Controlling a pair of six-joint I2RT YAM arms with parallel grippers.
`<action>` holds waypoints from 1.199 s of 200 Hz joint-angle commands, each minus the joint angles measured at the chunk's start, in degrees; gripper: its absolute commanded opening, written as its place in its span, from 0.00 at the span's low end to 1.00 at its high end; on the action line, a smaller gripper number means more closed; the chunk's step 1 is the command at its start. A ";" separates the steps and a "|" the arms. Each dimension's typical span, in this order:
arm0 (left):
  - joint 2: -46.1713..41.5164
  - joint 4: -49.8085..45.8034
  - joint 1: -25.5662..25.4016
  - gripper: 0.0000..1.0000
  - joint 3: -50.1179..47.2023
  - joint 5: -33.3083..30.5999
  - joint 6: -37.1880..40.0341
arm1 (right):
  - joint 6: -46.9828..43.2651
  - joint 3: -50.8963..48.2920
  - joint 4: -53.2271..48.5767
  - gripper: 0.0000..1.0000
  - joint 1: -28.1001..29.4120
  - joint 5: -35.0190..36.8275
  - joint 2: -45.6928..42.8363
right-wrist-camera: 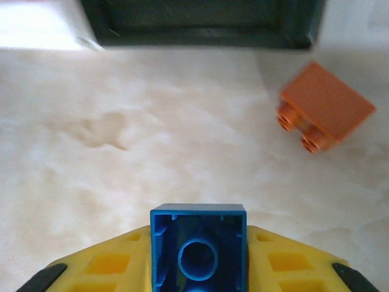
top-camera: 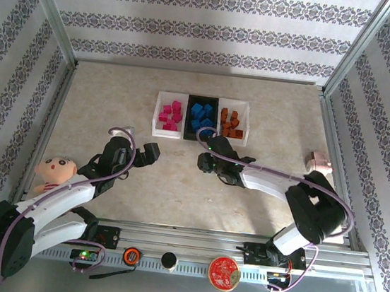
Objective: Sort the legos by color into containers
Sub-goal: Pick up the lego from the center of the table, then place the lego in the container.
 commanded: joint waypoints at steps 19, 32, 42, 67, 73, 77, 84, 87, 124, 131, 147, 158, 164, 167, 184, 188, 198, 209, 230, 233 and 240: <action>-1.33 -0.32 -0.74 1.00 -2.00 -1.50 -1.34 | -4.30 7.82 -1.56 0.30 -3.96 -4.16 -2.28; -1.36 -0.93 -0.75 1.00 -1.96 -1.46 -1.37 | -5.42 12.07 -2.37 0.30 -5.45 -3.93 0.24; -1.47 -1.64 -0.69 1.00 -1.78 -1.44 -1.34 | -6.48 15.56 -3.01 0.30 -6.48 -3.13 2.63; -2.34 -3.64 -0.68 1.00 -1.23 -1.59 -1.33 | -8.27 25.14 -5.74 0.31 -8.75 -2.20 10.62; -2.66 -4.03 -0.69 1.00 -1.17 -1.61 -1.35 | -8.43 27.36 -6.49 0.31 -9.23 -2.16 12.46; -2.91 -4.29 -0.72 1.00 -1.16 -1.67 -1.38 | -8.53 28.79 -6.96 0.31 -9.45 -1.98 13.63; -3.34 -4.67 -0.72 1.00 -1.24 -1.74 -1.55 | -8.74 31.24 -7.83 0.31 -9.91 -1.73 15.56; -3.60 -4.64 -0.63 1.00 -1.32 -1.68 -1.63 | -8.90 32.31 -8.33 0.31 -10.07 -1.58 16.46; -4.59 -4.35 -0.68 1.00 -2.60 -1.14 -2.52 | -9.02 42.17 -12.81 0.34 -11.91 -0.67 24.39; -4.61 -4.46 -0.72 1.00 -2.70 -1.14 -2.54 | -8.84 43.33 -13.44 0.36 -12.22 -0.71 25.36; -4.69 -4.64 -0.68 1.00 -2.63 -1.31 -2.38 | -8.47 44.96 -14.28 0.48 -12.65 -0.60 26.42; -4.68 -4.74 -0.68 1.00 -2.57 -1.28 -2.24 | -8.39 45.23 -14.54 0.52 -12.67 -0.76 26.35; -4.76 -4.81 -0.71 1.00 -2.61 -1.36 -2.20 | -8.31 45.10 -14.55 0.55 -12.67 -0.84 26.04; -4.72 -4.82 -0.69 1.00 -2.49 -1.41 -2.12 | -8.30 44.95 -14.55 0.57 -12.67 -0.84 25.77; -4.79 -4.90 -0.73 1.00 -2.42 -1.44 -2.02 | -8.19 43.16 -13.84 0.68 -12.65 -0.57 23.54; -4.76 -4.90 -0.68 1.00 -2.40 -1.57 -2.02 | -8.11 42.56 -13.66 0.70 -12.67 -0.49 22.87; -4.81 -4.97 -0.69 1.00 -2.40 -1.56 -1.88 | -7.87 40.84 -13.01 0.72 -12.67 -0.50 20.90; -4.81 -4.89 -0.72 1.00 -2.39 -1.66 -1.92 | -7.70 38.48 -12.11 0.74 -12.51 -0.73 18.45; -5.03 -4.69 -0.74 1.00 -2.74 -1.68 -2.06 | -7.10 32.59 -10.11 0.77 -11.71 -0.84 12.82; -5.05 -4.65 -0.71 1.00 -2.77 -1.68 -2.03 | -7.10 31.60 -9.78 0.77 -11.56 -0.84 11.92; -5.09 -4.64 -0.70 1.00 -2.94 -1.70 -2.04 | -6.89 29.22 -8.97 0.78 -11.04 -0.76 9.98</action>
